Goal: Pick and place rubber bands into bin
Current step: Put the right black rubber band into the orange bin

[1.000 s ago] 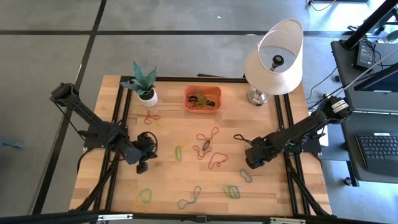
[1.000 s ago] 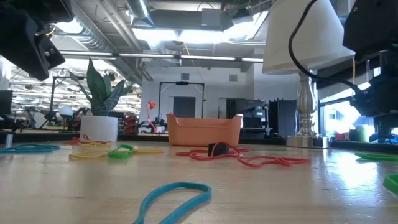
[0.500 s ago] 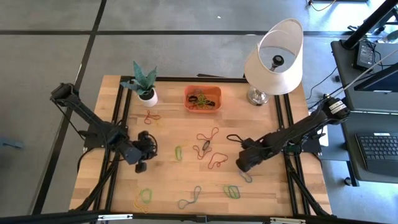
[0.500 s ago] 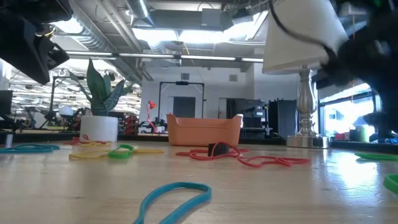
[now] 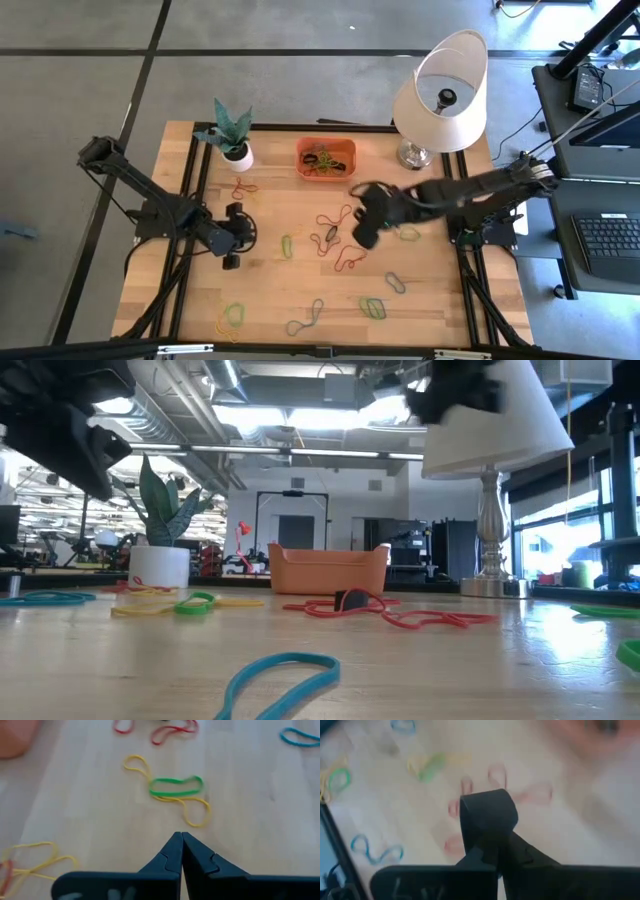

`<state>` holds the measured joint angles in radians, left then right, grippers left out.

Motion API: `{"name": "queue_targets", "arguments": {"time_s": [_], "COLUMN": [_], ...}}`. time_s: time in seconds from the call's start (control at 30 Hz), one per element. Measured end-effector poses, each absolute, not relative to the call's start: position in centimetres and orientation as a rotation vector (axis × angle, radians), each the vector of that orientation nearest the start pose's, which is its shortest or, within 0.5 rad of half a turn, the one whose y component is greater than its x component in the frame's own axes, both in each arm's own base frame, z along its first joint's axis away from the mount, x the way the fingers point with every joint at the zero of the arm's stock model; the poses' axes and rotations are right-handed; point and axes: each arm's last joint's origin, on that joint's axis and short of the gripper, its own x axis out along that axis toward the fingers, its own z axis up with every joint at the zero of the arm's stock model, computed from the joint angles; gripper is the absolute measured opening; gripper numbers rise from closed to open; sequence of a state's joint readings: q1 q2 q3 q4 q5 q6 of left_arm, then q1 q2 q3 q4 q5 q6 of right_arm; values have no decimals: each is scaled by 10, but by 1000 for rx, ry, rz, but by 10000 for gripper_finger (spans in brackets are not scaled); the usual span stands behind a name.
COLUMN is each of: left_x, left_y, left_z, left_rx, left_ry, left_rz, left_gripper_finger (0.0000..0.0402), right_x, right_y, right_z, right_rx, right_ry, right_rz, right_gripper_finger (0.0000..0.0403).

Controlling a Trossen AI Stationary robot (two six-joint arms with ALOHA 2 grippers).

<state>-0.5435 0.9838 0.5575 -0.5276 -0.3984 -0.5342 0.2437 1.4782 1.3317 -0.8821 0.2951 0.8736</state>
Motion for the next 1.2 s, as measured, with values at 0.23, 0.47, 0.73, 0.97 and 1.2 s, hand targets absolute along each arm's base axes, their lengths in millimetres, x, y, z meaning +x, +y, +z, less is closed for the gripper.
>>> {"name": "queue_targets", "arguments": {"time_s": [0.23, 0.47, 0.73, 0.97, 1.2], "left_x": [147, 124, 118, 118, 118], "left_y": [-64, -50, -44, -44, -44], "left_z": [210, 210, 215, 215, 215], "left_rx": [-70, -175, -259, -270, -273], "left_ry": [758, 619, 523, 516, 511], "left_rz": [186, 231, 295, 313, 322], "left_gripper_finger": [1, 1, 3, 3, 3], "right_x": [364, 423, 434, 434, 434], "right_y": [3, -88, -169, -187, -188], "right_z": [334, 302, 215, 179, 179], "right_rx": [330, 340, 432, 451, 454], "right_ry": [865, 1005, 1265, 1351, 1348], "right_rz": [-438, -452, -503, -508, -511], "right_gripper_finger": [2, 1, 1, 27, 105]}}
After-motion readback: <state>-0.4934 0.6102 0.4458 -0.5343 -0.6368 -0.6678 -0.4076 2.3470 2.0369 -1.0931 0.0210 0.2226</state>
